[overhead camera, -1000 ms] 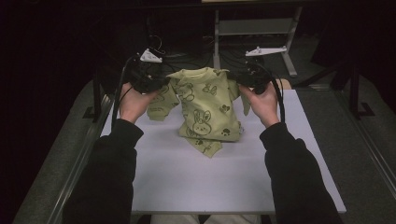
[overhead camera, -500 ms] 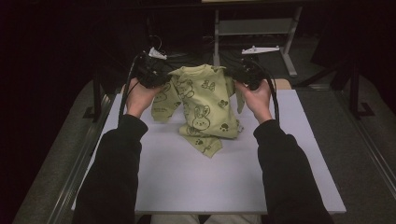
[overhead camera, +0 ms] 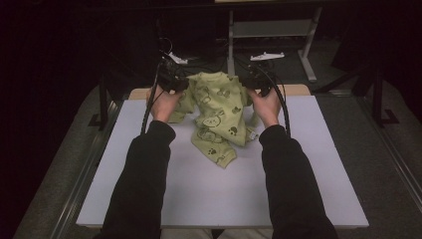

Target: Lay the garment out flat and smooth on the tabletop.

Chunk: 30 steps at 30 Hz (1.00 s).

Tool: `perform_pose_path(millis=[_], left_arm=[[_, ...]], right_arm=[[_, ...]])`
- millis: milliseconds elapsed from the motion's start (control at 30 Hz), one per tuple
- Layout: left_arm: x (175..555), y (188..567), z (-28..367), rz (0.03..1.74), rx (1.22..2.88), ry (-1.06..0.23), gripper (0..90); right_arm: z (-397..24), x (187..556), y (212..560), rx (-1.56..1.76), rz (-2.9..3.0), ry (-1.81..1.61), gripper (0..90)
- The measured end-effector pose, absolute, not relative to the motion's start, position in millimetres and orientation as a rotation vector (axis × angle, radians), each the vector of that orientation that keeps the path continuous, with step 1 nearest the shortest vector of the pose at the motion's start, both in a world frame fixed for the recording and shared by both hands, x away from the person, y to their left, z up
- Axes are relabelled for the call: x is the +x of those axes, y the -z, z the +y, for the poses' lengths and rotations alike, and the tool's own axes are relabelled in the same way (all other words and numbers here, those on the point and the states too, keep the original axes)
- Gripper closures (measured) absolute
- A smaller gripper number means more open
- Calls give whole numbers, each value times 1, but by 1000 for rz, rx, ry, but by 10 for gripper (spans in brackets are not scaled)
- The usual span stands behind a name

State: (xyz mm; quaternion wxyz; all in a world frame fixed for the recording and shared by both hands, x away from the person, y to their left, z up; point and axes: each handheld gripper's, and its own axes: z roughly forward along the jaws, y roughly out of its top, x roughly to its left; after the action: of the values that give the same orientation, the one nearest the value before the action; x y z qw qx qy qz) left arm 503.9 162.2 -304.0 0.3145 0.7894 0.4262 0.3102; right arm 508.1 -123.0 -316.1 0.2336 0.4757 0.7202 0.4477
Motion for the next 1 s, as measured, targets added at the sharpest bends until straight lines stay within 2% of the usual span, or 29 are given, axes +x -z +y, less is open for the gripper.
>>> perform_pose_path(millis=[100, 200, 400, 700, 800, 933, 1000], left_arm=[[499, 321, 169, 1101, 2094, -711, 556], [491, 335, 179, 1081, 2042, -540, 445], [473, 353, 186, 1023, 2007, -377, 278], [448, 378, 183, 966, 1992, -277, 153], [442, 384, 183, 949, 1992, -227, 121], [434, 390, 183, 938, 2017, -186, 4], [429, 392, 183, 928, 2029, -184, 0]], right_arm=[[-127, 502, 323, 1277, 2002, -1249, 521], [-135, 496, 331, 1280, 2048, -1290, 466], [-146, 481, 350, 1275, 2117, -1379, 379], [-147, 455, 374, 1182, 2258, -1400, 244], [-148, 445, 382, 1162, 2281, -1392, 168], [-154, 436, 390, 1163, 2307, -1391, 124], [-158, 432, 393, 1169, 2318, -1382, 47]])
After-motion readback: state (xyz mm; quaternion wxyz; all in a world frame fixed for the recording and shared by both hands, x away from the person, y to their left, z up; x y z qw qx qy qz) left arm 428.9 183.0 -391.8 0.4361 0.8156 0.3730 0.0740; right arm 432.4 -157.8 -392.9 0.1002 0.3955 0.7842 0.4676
